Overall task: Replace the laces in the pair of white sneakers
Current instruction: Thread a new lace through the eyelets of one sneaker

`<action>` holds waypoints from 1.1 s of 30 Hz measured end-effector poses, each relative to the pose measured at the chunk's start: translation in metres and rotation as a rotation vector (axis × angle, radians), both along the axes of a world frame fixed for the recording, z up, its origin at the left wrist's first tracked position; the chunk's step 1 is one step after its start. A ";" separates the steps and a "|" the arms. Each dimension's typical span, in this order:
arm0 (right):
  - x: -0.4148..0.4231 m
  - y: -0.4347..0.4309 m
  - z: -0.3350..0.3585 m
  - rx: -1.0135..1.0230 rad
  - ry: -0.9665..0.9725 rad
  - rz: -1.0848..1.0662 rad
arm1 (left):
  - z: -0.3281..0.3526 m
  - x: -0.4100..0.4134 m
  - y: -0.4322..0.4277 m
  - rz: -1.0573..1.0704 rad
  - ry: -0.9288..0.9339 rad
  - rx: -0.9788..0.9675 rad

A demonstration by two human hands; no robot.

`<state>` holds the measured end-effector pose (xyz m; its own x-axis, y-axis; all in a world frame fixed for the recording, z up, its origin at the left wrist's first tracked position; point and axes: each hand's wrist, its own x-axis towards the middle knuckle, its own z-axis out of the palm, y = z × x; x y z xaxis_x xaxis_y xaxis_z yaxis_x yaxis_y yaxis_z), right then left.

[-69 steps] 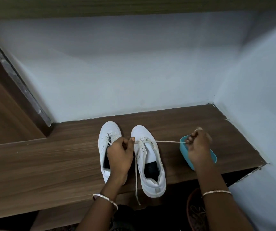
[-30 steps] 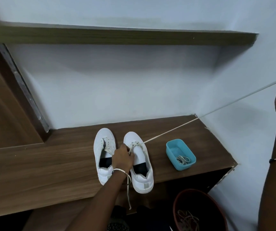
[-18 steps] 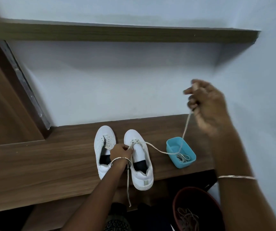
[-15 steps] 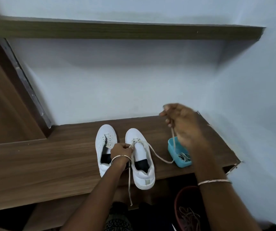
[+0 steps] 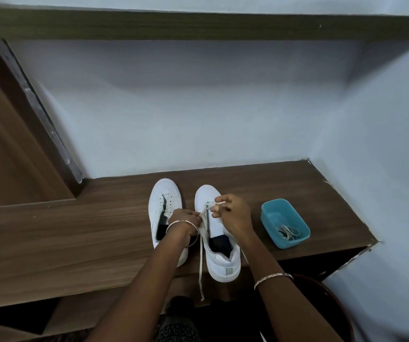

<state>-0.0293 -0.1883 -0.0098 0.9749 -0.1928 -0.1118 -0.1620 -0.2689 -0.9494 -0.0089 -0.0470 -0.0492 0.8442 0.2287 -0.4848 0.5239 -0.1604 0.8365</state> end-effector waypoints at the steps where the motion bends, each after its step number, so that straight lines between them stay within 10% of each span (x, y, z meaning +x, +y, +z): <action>1: 0.001 0.001 -0.001 -0.041 -0.009 -0.002 | 0.001 0.000 0.000 -0.004 0.005 -0.007; 26: -0.005 0.021 -0.015 -0.924 -0.289 0.274 | 0.030 -0.019 0.003 0.032 0.013 -0.320; 33: -0.002 0.009 -0.027 -0.341 -0.260 0.074 | 0.036 -0.017 -0.003 -0.017 0.014 -0.238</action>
<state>-0.0313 -0.1792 -0.0365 0.9747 -0.1047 0.1975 0.1025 -0.5757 -0.8112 -0.0257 -0.0498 -0.0133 0.8395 0.0927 -0.5353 0.5349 0.0311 0.8443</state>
